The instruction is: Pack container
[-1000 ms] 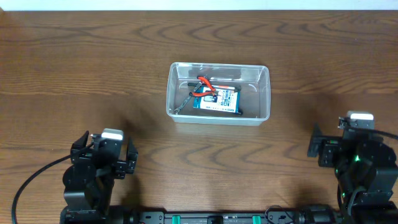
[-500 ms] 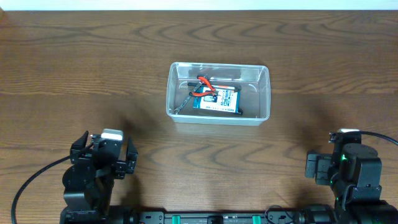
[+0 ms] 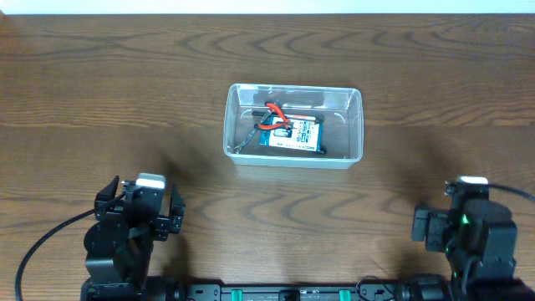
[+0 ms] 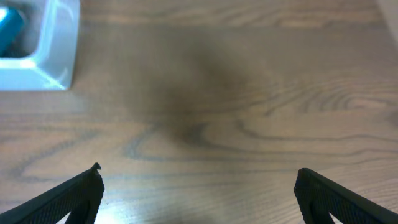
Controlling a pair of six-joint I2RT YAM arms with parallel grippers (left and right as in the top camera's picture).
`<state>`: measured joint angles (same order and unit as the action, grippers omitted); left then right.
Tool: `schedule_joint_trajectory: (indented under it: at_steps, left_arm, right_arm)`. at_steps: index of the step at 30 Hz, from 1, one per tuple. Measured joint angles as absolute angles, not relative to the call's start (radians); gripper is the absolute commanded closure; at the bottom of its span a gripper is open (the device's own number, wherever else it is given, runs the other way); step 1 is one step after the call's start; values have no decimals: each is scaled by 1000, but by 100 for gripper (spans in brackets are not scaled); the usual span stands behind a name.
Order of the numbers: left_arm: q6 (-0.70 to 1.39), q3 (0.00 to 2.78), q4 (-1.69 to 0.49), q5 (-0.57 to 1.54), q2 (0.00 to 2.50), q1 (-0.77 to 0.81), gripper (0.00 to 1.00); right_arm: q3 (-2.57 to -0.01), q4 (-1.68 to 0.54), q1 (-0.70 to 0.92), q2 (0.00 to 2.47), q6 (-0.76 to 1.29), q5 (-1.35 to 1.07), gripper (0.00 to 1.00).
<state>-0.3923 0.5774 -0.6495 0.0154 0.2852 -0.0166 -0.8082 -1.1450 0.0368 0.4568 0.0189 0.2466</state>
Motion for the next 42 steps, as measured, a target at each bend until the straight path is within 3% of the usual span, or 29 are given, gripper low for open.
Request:
schedule_joint_trajectory:
  at_steps: [11, 20, 26, 42]
  left_arm:
    - [-392, 577, -650, 15, 285, -17, 2]
    - [-392, 577, -650, 15, 285, -17, 2]
    - [-392, 577, -650, 16, 285, -17, 2]
    - [-392, 577, -650, 15, 285, -17, 2]
  right_arm:
    - [-759, -960, 37, 18, 105, 124, 1]
    - [-354, -334, 62, 10, 111, 70, 1]
    - [-131, -42, 112, 12, 70, 59, 1]
    - [-10, -70, 157, 12, 2, 43, 1]
